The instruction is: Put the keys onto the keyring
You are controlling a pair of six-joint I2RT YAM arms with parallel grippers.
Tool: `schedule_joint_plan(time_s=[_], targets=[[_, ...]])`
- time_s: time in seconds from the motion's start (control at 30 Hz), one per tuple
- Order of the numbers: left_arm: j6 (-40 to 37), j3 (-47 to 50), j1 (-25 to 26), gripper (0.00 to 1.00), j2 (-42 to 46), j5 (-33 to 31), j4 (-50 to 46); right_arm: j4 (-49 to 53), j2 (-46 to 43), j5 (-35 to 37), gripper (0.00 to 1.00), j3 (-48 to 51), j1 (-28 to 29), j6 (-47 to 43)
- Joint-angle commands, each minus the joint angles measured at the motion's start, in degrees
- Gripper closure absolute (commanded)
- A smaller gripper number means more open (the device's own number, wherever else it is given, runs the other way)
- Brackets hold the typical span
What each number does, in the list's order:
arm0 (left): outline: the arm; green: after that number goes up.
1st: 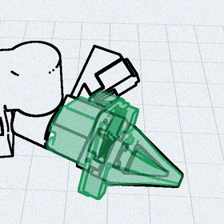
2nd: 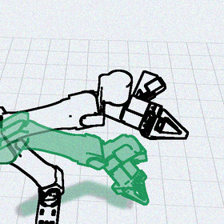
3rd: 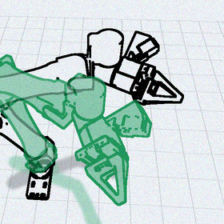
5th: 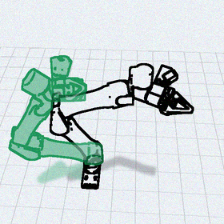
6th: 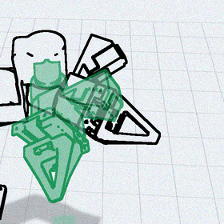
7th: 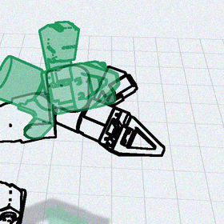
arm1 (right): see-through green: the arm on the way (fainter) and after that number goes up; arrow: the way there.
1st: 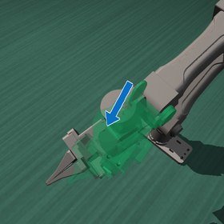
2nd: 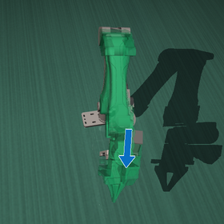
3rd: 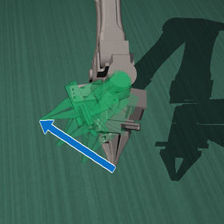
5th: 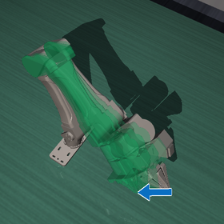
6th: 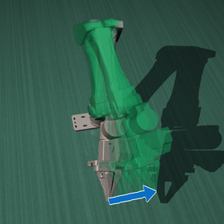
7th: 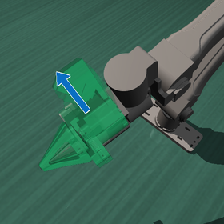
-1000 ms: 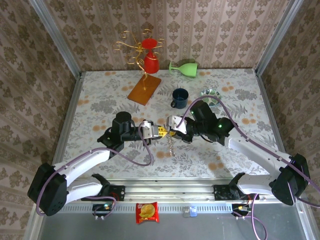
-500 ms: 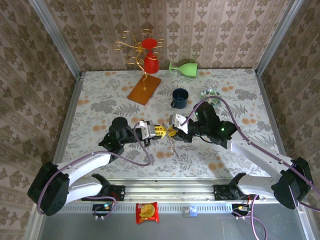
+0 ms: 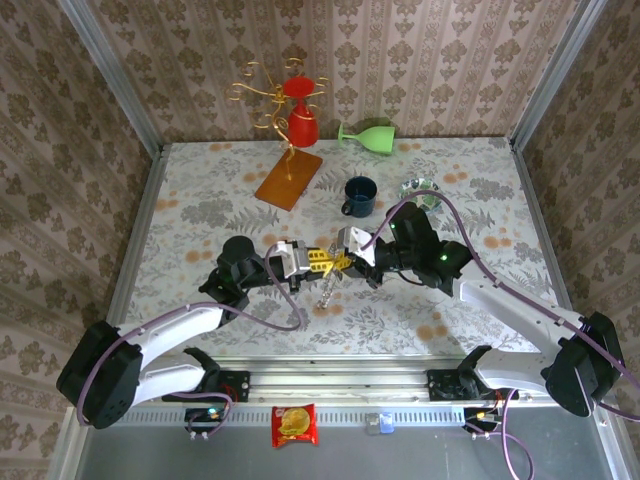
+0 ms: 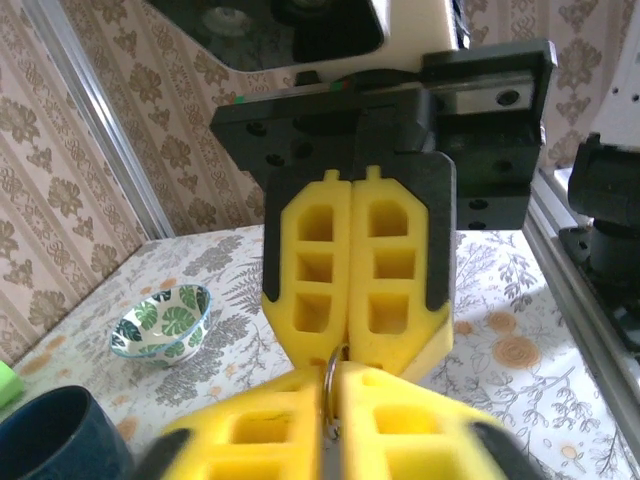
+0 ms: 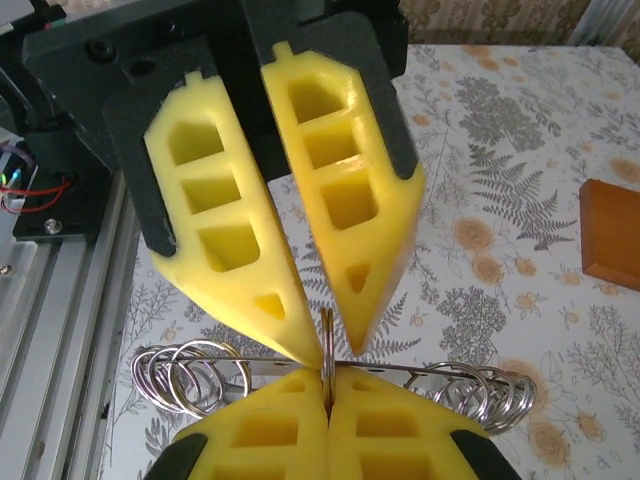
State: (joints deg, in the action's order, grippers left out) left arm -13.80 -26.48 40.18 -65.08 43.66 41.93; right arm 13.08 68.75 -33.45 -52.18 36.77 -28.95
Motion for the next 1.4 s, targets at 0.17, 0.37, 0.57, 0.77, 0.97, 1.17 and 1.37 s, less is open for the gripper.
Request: schedule_joint_plan(time_s=[0.17, 0.37, 0.57, 0.77, 0.97, 1.17, 1.37], targets=[[-10.2, -4.9, 0.4, 0.73, 4.2, -1.3, -17.1, 14.3, 1.9, 4.5, 1.00, -8.1, 0.6, -9.8], [-15.0, -8.3, 0.4, 0.73, 3.7, -0.4, -24.4, 21.0, 4.9, 10.2, 1.00, -13.1, 3.1, -14.3], [-17.1, -10.3, 0.1, 0.76, 2.3, 0.9, -26.8, 21.6, 6.2, 12.5, 1.00, -15.0, 5.6, -15.5], [-19.1, -11.6, -0.2, 0.84, 1.5, 1.4, -29.3, 19.7, 6.8, 12.8, 1.00, -16.0, 7.4, -14.5], [-20.8, -12.4, -0.4, 0.96, 0.9, 1.3, -30.8, 18.1, 6.4, 12.6, 1.00, -15.3, 7.7, -12.4], [-17.4, -9.7, -0.7, 1.00, 1.6, 1.8, -23.7, 11.9, 1.0, 8.7, 0.73, -9.7, 4.2, -7.3], [-9.2, -4.9, -1.7, 1.00, 2.5, 5.2, -8.9, 7.8, -3.2, 5.3, 0.70, -4.3, 1.3, -3.8]])
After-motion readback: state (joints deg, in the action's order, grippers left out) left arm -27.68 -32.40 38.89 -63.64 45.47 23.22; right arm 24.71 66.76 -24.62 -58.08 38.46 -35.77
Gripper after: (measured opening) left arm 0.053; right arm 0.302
